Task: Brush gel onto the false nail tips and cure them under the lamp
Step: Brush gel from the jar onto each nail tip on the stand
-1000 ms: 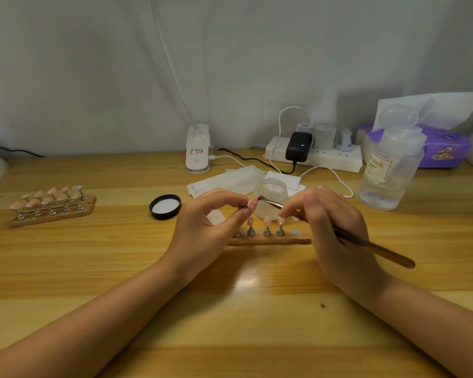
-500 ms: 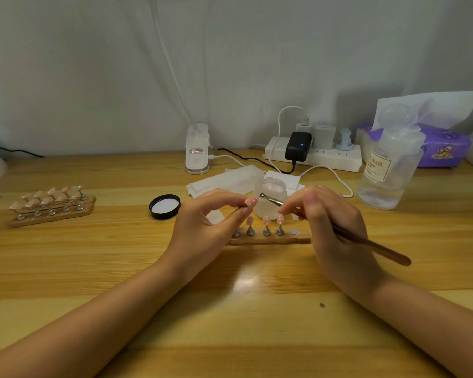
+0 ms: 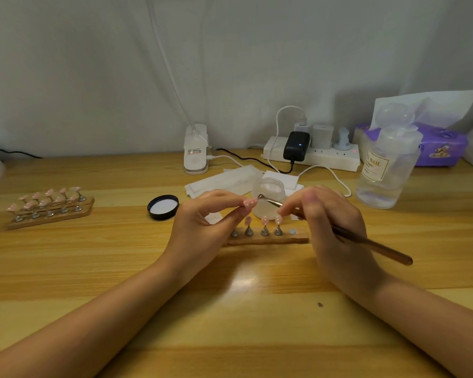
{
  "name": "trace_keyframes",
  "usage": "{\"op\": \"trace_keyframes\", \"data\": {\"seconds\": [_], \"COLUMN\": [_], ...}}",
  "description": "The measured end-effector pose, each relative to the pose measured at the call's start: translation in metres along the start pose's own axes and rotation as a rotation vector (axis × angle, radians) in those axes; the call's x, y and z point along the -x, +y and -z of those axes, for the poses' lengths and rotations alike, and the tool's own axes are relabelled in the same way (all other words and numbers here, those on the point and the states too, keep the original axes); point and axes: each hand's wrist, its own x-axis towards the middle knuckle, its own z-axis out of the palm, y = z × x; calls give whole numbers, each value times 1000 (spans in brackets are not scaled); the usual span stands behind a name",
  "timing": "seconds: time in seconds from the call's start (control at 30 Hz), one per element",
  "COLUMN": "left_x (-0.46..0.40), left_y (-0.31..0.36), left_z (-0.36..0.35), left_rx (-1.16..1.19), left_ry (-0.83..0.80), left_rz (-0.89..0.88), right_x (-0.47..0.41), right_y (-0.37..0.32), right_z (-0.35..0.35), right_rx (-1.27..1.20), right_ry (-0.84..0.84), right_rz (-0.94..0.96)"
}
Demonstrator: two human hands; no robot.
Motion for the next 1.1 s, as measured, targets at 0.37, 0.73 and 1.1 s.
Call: {"op": "trace_keyframes", "data": {"seconds": [0.37, 0.73, 1.1], "left_x": [-1, -1, -1], "left_y": [-2, 1, -3], "left_z": [0, -1, -1], "left_rx": [-42, -4, -38], "left_ry": [-4, 18, 20], "left_rz": [-12, -26, -126], "right_x": [1, -2, -3], "right_y": [-2, -6, -13], "right_z": [-3, 0, -1], "right_rx": [113, -27, 76], "right_ry": [-54, -4, -69], "right_rz": [208, -55, 35]}}
